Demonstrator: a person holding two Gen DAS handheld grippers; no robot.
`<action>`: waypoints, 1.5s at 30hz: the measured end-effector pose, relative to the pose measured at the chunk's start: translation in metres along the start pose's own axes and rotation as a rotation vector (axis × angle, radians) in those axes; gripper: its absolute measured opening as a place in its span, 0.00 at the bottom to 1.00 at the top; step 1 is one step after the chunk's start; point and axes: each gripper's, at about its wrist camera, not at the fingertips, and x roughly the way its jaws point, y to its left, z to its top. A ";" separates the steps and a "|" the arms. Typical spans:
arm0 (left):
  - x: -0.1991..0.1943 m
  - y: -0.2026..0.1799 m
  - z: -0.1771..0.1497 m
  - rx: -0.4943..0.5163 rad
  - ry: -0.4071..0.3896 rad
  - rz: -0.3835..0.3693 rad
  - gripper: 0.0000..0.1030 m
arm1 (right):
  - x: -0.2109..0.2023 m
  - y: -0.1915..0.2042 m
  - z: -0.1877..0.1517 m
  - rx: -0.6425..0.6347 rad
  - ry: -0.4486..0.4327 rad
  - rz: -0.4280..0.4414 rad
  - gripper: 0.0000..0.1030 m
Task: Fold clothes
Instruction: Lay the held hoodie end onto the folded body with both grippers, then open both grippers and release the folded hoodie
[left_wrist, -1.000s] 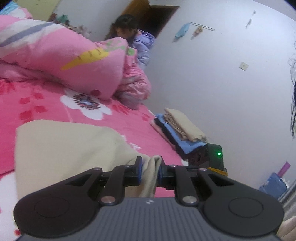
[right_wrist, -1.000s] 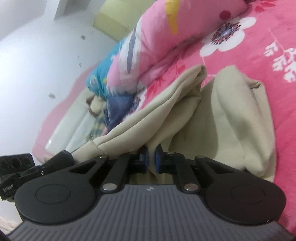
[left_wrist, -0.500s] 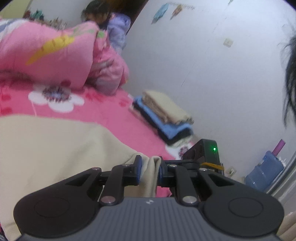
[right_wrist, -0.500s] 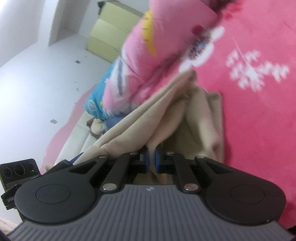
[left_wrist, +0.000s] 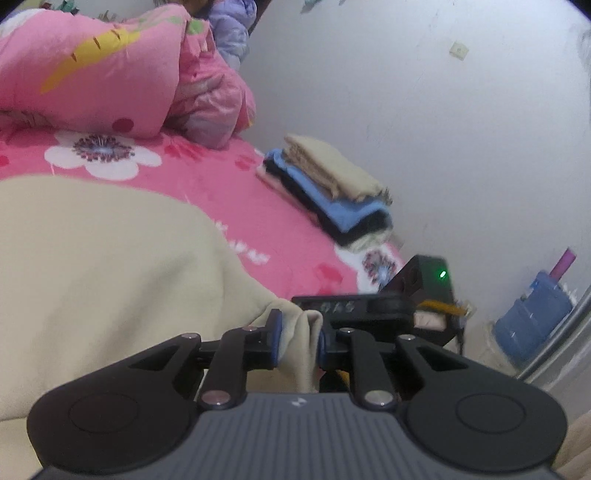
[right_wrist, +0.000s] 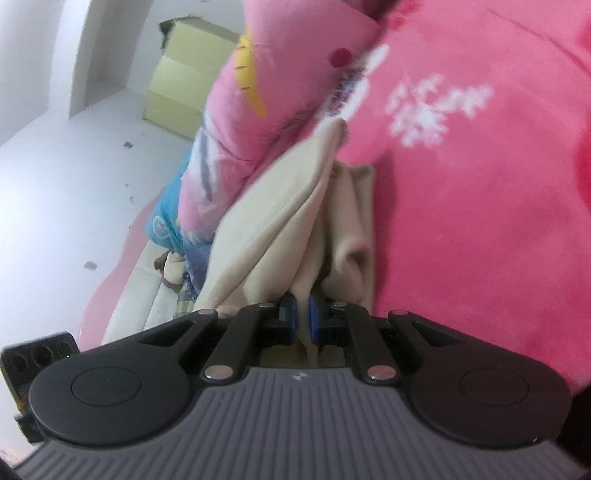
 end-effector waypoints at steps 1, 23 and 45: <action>0.003 0.001 -0.004 0.001 0.011 -0.001 0.17 | -0.003 -0.004 -0.001 0.021 -0.003 0.009 0.05; -0.061 -0.033 -0.069 0.186 -0.011 0.037 0.71 | -0.010 0.078 -0.026 -0.476 0.017 -0.310 0.11; -0.136 0.063 -0.095 -0.132 -0.219 0.142 0.68 | 0.042 0.107 -0.059 -0.859 0.158 -0.529 0.48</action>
